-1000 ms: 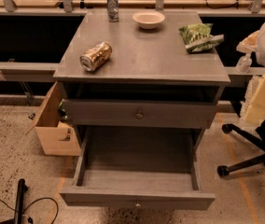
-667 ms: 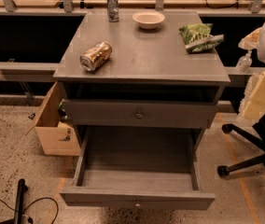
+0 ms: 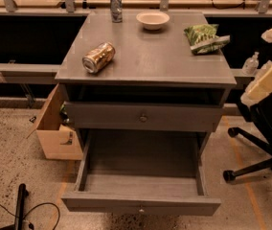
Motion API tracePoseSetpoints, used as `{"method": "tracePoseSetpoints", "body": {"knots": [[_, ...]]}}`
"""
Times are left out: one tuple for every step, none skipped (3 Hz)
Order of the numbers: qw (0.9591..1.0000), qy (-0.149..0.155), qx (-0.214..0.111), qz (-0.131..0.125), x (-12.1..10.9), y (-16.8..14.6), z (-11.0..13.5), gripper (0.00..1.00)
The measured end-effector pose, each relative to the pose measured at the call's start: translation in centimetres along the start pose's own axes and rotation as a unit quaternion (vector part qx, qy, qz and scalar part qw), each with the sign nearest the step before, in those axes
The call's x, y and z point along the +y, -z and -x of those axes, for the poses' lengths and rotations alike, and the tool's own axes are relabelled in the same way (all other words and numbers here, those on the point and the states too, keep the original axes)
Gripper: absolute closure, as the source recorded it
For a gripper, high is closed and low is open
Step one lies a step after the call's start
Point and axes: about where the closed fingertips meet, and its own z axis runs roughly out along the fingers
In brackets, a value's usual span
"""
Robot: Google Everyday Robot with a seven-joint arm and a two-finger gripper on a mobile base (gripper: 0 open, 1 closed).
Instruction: Place green jalapeno chip bag into middle drawer
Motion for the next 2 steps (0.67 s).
{"method": "tracePoseSetpoints", "body": {"knots": [[0.9957,-0.028,-0.080,-0.036,-3.9,-2.1,-1.4,0.00],[0.9816,-0.062,-0.165,-0.073,-8.1,-4.3,-1.7,0.00]]}}
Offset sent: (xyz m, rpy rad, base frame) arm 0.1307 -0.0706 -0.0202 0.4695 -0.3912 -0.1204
